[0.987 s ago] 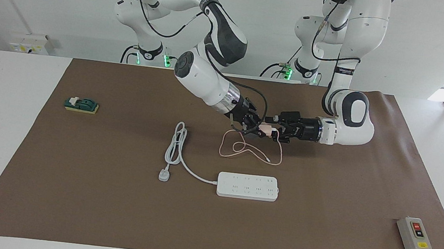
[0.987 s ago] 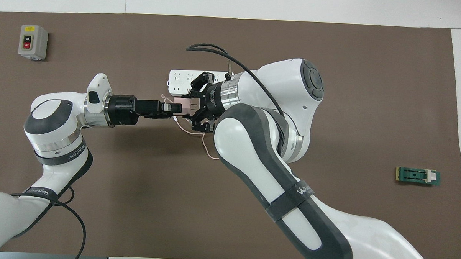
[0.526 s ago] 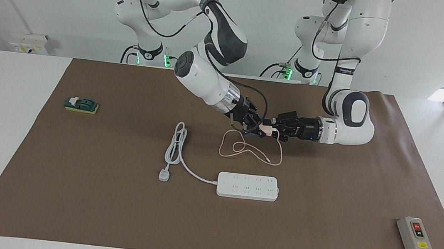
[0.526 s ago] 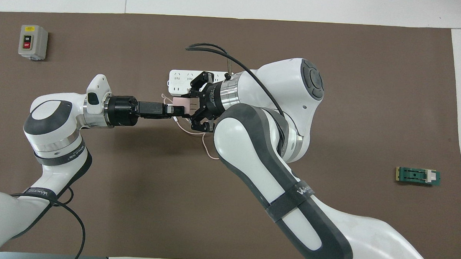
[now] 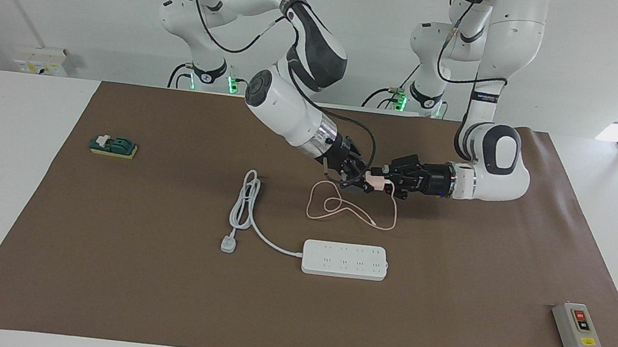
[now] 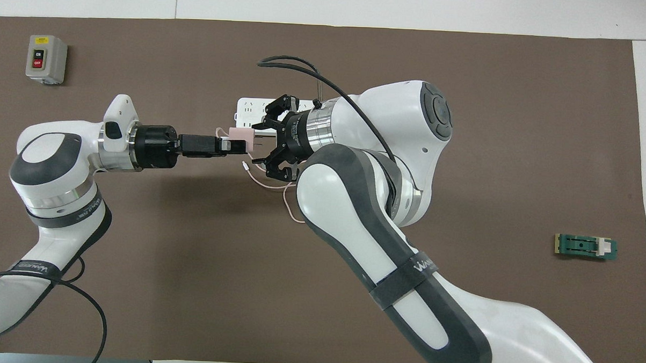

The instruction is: Plug charger into power strip

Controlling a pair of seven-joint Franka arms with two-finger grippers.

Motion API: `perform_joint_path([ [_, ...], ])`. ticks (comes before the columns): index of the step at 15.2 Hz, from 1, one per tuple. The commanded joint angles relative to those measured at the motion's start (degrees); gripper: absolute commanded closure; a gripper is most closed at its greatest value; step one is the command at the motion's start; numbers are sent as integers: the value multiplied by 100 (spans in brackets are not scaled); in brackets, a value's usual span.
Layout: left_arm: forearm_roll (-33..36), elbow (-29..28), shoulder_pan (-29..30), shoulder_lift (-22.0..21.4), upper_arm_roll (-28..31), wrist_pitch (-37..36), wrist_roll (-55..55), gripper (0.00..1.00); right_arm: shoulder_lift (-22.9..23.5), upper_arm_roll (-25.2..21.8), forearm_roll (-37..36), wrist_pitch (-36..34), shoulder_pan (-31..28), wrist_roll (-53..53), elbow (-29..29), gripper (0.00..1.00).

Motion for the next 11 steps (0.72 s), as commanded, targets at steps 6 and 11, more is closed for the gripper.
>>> perform_joint_path([
  [6, 1977, 873, 186, -751, 572, 35, -1834, 100, -348, -60, -667, -1073, -615, -1422, -184, 0],
  [11, 3815, 1786, 301, -1148, 598, -465, -3426, 100, -927, -60, -2574, -2577, -1213, -3612, -193, 0],
])
